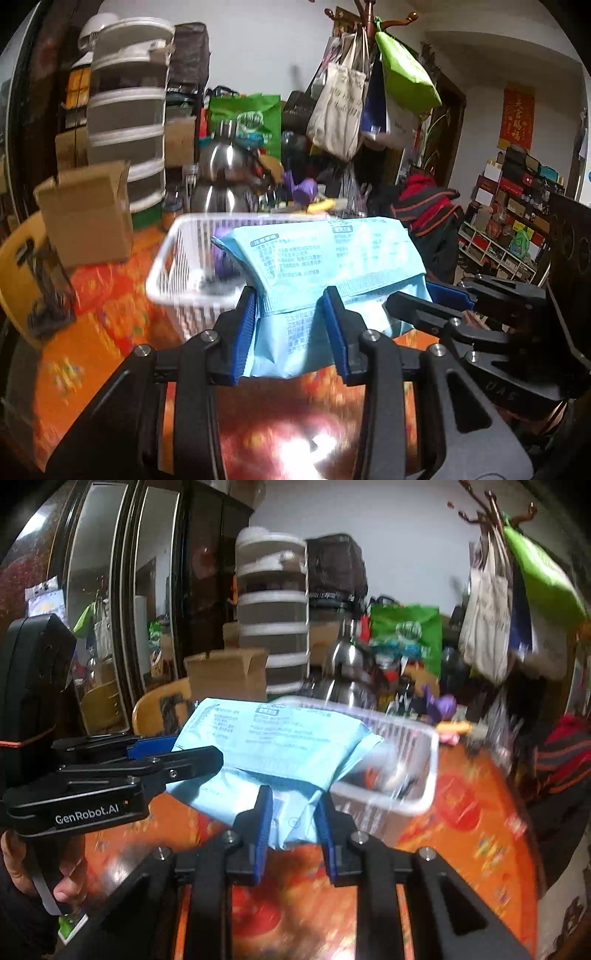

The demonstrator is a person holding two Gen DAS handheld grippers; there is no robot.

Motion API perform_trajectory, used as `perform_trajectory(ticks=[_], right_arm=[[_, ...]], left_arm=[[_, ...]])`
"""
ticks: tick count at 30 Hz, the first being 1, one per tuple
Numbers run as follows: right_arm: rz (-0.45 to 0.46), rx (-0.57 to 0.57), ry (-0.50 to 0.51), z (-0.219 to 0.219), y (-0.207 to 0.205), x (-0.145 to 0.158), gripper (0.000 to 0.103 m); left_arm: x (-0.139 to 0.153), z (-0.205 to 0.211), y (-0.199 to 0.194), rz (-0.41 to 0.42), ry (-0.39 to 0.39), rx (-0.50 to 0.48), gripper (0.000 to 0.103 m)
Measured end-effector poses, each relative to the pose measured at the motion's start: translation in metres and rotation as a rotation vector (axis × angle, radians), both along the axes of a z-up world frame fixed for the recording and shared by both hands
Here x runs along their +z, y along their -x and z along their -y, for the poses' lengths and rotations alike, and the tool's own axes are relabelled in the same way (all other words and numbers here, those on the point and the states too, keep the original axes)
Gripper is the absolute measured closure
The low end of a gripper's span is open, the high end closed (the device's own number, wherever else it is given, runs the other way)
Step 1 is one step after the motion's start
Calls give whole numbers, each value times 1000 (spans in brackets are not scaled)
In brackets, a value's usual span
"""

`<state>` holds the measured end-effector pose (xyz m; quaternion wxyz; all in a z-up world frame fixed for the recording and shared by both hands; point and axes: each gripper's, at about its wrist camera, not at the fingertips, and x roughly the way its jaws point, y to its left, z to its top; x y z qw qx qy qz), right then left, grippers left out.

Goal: Organize soft objects
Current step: 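Lift the light-blue packet with both tools into the basket and release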

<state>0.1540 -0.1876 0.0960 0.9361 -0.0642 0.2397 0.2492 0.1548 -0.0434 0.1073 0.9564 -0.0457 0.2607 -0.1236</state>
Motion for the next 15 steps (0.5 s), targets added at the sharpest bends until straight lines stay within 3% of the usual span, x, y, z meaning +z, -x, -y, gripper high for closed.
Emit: perform_trajectory(ticks=[8,12,15], right_arm=[[-10,-22,-54,11,-61,41,81],[-28,-34,-30,8,-95,40,81],[-66,-36,-16,5,-123,27,81]], left_arm=[[57,8,-62,16,-34,0,69],[62,11,-96,4,-54,13,69],[50,9,-131,-41,-61,25,69]])
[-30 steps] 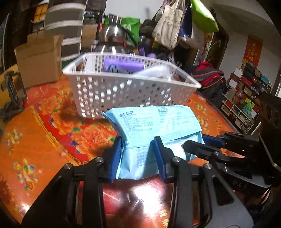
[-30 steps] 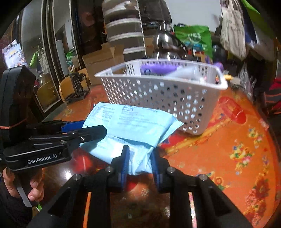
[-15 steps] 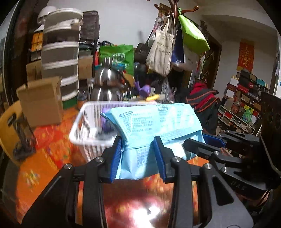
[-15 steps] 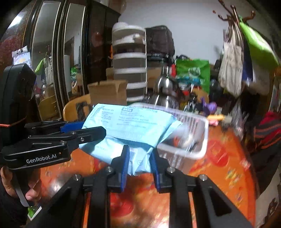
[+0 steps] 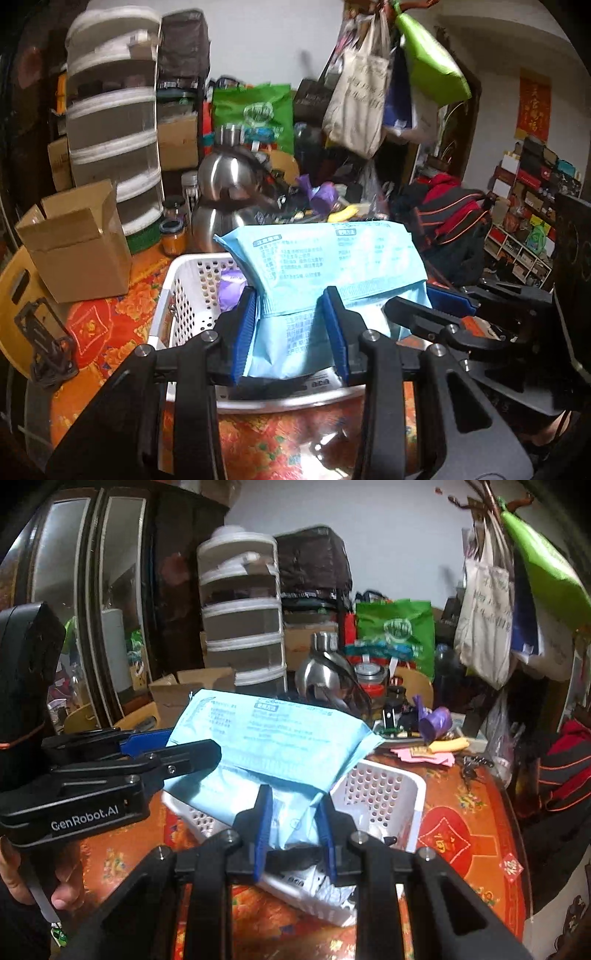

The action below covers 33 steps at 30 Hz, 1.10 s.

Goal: Organize soft objects
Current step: 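Lift the light-blue packet with both tools into the basket and release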

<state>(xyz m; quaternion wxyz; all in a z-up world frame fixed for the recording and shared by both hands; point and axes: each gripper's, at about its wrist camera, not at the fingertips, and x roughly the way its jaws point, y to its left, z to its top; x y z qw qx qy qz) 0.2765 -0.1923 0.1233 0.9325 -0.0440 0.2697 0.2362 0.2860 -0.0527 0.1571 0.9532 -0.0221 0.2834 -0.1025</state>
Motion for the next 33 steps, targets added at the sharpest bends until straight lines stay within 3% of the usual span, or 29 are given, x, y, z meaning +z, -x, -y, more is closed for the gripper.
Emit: perform_trajectory(ticks=[8,22,23,25,27,29,31,33], right_arm=[[-61,5,52,-17,-41,-39,81],[-133,-2,66,-24,-54,-81,80],[-139,-4,64,-23,-54,-83,80],[-131,-29,75,-19,-53,-86,79],[-136,-49,54,-10,-52,-87,69],[-124,-77,40,-2,-48,-84,31],[-94,-89,48,3,-42,-79,23],[-95,-90,50,4,-39,-76,22]], left_arm=[[-52,-17,-58,-109,35,26,69],[-105,-30,-85,-189,66,45,69],[-107,-30,-86,-189,57,54,67],[-111,-35,-88,-193,53,74,54],[-115,-41,-88,-204,67,78,36],[-117,-46,-85,-199,56,95,30],[-117,-48,-79,-180,43,98,26],[-116,-49,-72,-168,42,101,21]])
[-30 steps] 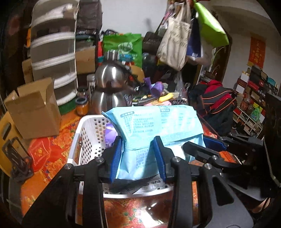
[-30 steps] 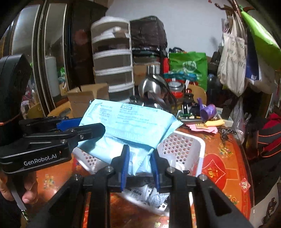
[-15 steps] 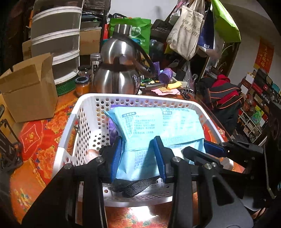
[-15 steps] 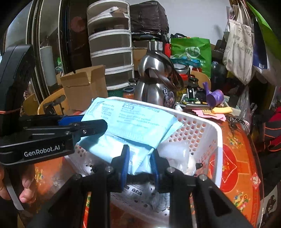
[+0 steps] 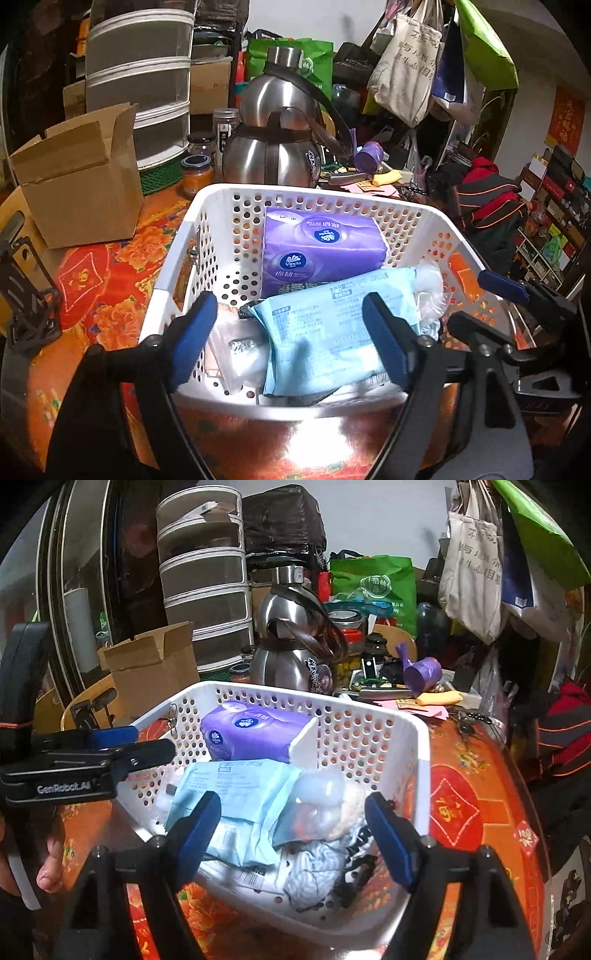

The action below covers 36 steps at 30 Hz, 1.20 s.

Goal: Organize soft objects

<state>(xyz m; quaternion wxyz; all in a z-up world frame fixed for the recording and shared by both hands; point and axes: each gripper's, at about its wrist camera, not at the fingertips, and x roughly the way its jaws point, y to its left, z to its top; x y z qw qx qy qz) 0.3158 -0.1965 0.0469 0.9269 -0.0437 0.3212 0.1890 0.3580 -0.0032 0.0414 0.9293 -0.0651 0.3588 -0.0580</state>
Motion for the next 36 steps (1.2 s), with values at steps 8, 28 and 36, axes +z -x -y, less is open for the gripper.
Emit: perform_trajectory(ticks=[8,28,36], right_arm=[[-40,8,-16,3,9,0,0],[84,-192,11,44,155,53,0],[67,-173,-94,52,254,66,0]], left_arm=[[5,0,21,26,-19,7,15],[70,12,197,198,-188,114,0],[86,17,306,235,-118,76,0]])
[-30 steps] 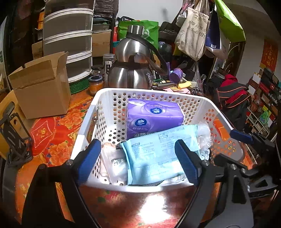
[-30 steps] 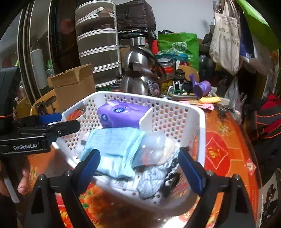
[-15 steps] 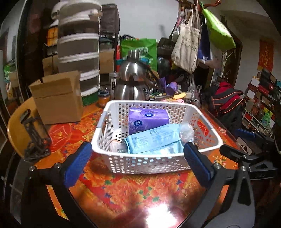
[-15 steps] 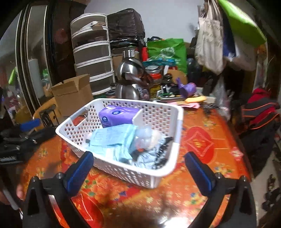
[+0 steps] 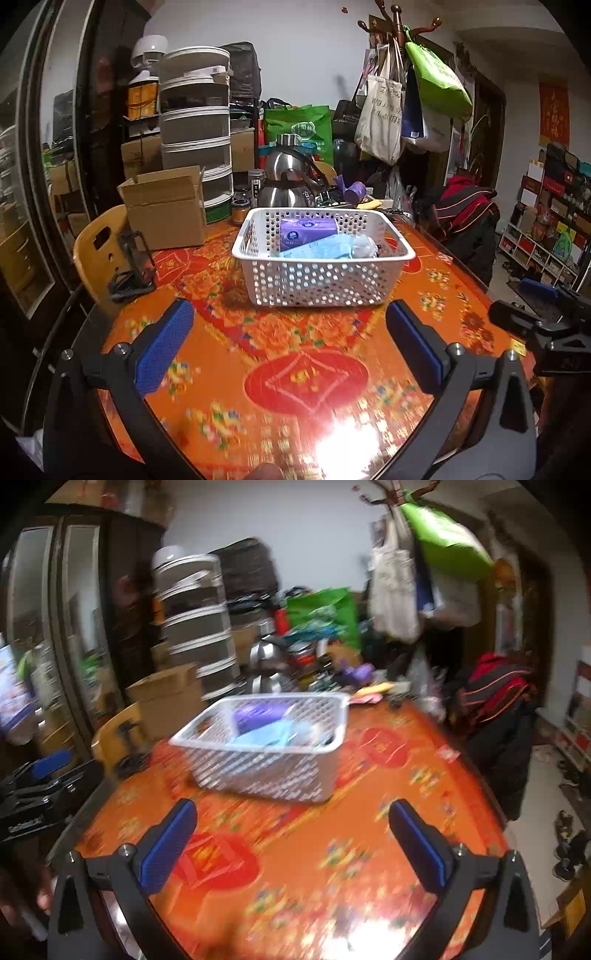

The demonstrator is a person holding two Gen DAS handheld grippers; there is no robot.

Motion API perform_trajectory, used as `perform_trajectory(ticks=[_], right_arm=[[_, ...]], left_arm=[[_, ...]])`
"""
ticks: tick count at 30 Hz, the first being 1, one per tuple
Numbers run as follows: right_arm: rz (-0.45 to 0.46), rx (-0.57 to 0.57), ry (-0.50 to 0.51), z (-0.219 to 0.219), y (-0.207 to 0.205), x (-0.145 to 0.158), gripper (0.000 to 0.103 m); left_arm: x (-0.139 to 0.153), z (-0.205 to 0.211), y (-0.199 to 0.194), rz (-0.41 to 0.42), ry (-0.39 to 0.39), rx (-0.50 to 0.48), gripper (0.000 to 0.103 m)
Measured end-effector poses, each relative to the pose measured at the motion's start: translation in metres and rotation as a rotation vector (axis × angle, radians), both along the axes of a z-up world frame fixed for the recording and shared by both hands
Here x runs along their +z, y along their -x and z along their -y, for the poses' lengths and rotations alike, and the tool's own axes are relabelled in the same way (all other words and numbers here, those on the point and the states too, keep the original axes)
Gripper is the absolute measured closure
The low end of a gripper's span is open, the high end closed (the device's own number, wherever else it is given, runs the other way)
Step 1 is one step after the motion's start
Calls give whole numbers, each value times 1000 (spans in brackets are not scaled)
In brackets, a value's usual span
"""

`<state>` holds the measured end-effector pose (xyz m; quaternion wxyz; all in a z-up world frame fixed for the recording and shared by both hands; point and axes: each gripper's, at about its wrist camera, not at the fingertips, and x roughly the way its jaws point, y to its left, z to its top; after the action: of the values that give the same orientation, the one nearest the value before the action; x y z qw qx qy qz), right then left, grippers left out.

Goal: Organize soft objects

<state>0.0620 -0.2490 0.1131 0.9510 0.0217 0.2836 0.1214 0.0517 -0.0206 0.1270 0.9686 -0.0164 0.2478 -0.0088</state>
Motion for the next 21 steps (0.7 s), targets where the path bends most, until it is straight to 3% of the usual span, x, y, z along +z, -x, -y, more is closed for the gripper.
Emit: perform_trajectory(ticks=[6,10,21], right_arm=[[-1,-3,12,-1,30,3,0],[-13,-5,23,-4,19,0,0],[-22,4,48,-12,3,-8,0]], left_arm=[[-1,7,54,-14,3,24,0],[-7,6,42,-61,35,4,0],[-13,6,23,-69,36,3,0]])
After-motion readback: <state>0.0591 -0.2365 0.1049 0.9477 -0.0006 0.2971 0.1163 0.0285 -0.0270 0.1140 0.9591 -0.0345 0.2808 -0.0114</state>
